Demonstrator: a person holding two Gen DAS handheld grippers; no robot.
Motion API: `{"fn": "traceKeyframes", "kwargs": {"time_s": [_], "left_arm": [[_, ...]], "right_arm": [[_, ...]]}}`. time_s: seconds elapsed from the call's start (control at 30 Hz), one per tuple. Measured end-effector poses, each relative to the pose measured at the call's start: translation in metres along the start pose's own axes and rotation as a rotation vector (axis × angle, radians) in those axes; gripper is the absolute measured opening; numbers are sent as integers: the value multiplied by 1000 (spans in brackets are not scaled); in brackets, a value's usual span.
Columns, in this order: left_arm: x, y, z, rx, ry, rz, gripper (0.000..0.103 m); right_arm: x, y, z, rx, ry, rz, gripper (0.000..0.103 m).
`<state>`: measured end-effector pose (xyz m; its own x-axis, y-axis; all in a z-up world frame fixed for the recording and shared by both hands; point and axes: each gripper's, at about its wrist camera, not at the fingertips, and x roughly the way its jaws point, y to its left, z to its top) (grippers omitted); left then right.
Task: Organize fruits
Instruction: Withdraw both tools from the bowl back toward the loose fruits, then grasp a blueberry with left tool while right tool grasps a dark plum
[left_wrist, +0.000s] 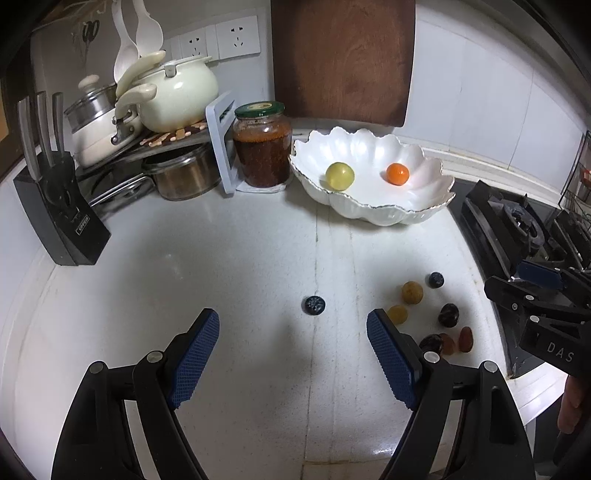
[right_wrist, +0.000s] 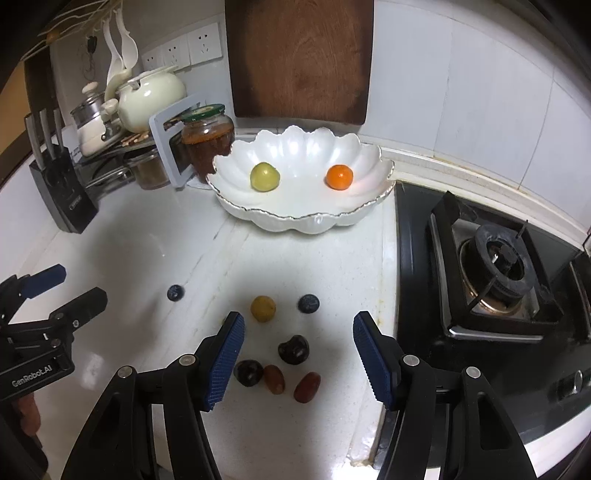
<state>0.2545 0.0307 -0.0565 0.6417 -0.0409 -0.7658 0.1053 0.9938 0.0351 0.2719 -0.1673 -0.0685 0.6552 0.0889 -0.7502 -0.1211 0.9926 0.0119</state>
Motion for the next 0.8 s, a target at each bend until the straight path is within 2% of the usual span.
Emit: {"fn": "traceKeyframes", "kwargs": {"time_s": [0.3,0.67,0.8], "left_arm": [[21,-2,-4,28,14,-1,78],[60,-2,-6,54,66,-21,68],[72,-4,-5,59,84,-30,65]], "right_arm": [[17,0,-8,27,49,-9,62],[41,3,-10,33,102,-15,61],[51,2,-10,47,127,-8,57]]}}
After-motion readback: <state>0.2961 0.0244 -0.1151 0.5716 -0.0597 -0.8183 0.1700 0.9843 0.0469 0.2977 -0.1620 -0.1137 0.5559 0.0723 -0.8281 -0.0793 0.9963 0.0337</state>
